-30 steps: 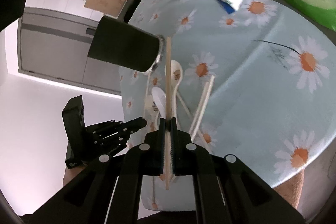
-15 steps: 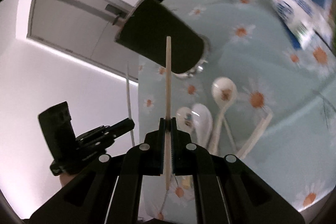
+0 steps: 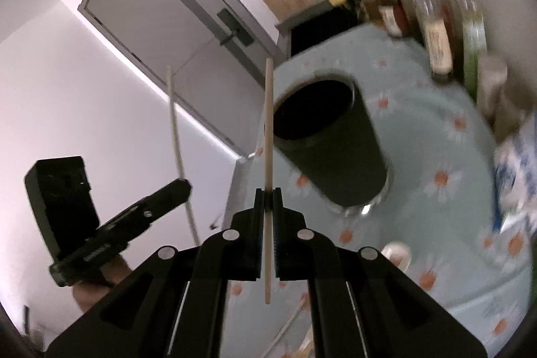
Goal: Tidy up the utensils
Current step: 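Carry chopsticks in both tools over the black holder and drop them in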
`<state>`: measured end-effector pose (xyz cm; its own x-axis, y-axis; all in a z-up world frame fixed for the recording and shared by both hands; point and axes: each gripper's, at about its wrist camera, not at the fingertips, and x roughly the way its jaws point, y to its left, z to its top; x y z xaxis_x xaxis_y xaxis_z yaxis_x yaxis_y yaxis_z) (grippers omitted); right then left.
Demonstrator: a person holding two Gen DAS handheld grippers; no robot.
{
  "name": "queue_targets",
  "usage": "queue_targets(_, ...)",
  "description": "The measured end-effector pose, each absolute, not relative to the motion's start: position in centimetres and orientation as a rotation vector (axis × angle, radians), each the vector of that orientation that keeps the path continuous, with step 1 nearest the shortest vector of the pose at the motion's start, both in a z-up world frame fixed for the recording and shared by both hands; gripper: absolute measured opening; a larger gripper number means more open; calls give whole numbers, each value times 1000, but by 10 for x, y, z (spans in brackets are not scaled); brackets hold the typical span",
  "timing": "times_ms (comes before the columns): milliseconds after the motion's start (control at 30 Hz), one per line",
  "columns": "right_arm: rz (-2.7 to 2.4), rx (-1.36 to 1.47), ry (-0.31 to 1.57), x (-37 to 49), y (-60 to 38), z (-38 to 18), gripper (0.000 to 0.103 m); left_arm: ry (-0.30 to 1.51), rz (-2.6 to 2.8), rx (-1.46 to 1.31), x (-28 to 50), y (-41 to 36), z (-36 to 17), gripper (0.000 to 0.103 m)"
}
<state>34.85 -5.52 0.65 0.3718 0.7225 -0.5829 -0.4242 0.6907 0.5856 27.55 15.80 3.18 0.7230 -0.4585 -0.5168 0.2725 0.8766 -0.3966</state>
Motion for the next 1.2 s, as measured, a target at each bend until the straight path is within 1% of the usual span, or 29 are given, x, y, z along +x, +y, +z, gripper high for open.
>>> queue_targets(167,752,313,846,372,-52,37,6,546,-428,-303,298,158,52,4)
queue_targets(333,717,245,721,397,-49,72,6,473,-439,-311,324,157,64,4)
queue_targets(600,688,259,620,429,-54,91,6,349,-432,-275,361,144,77,4)
queue_targets(800,659,224,583,439,-44,84,6,329,-417,-267,377,137,62,4)
queue_targets(1067,641,204,644,450,-31,45,6,345,-398,-215,382,123,31,4)
queue_targets(1200,633,205,649,449,-31,35,6,370,-394,-227,381,122,16,4)
